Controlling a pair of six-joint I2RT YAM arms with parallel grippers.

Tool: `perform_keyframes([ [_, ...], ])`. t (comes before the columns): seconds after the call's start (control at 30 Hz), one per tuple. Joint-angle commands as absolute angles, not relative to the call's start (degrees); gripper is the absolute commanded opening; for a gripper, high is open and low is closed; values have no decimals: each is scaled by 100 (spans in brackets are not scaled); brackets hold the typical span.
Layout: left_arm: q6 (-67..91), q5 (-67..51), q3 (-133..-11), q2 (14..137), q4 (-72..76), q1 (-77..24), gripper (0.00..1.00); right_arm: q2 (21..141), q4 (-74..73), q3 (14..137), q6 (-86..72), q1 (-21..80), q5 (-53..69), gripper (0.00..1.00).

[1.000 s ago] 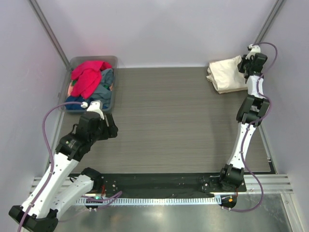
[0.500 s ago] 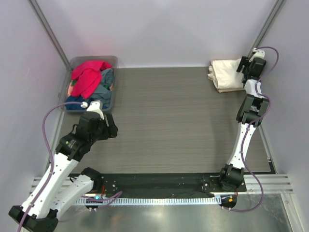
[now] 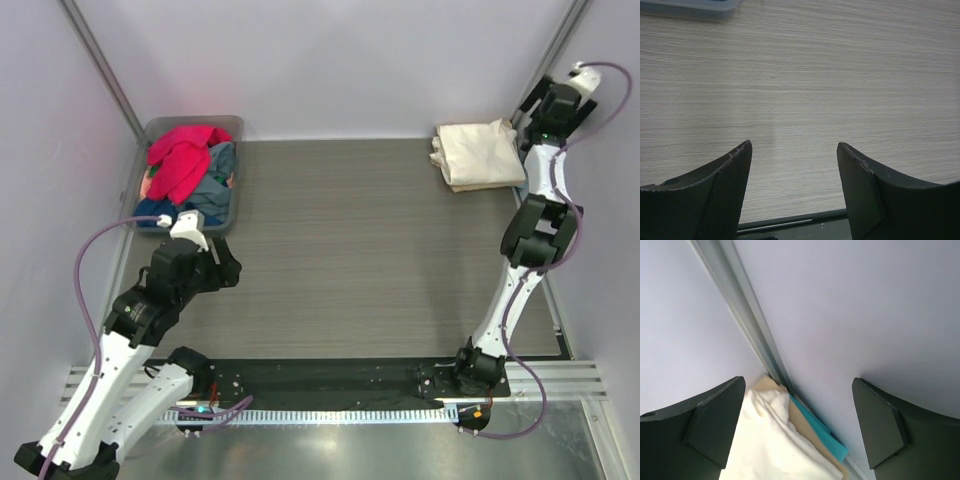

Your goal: Fold and stack the t-shirts

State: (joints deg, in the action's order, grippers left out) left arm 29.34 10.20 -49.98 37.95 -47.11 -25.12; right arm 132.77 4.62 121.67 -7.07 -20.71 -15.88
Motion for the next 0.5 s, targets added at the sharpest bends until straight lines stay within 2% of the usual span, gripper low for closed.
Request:
perform_keyframes([
  [0.0, 2830, 940, -4992, 3718, -4544, -2514, 70, 11405, 1072, 11692, -1405, -2276, -2365, 94],
  [0.13, 2821, 914, -4992, 3595, -4526, -2522, 71, 9891, 1055, 10374, -2528, -2276, -1690, 95],
  [0.3, 2804, 818, -4966, 3437, -4465, -2514, 71, 8203, 862, 8063, -3743, -2005, -327, 97],
  [0.37, 2795, 782, -4966, 3428, -4465, -2514, 71, 7438, 642, 7116, -3771, -1619, -316, 98],
  [0.47, 2786, 738, -4966, 3445, -4465, -2514, 71, 6576, 194, 6122, -3516, -469, -798, 99],
])
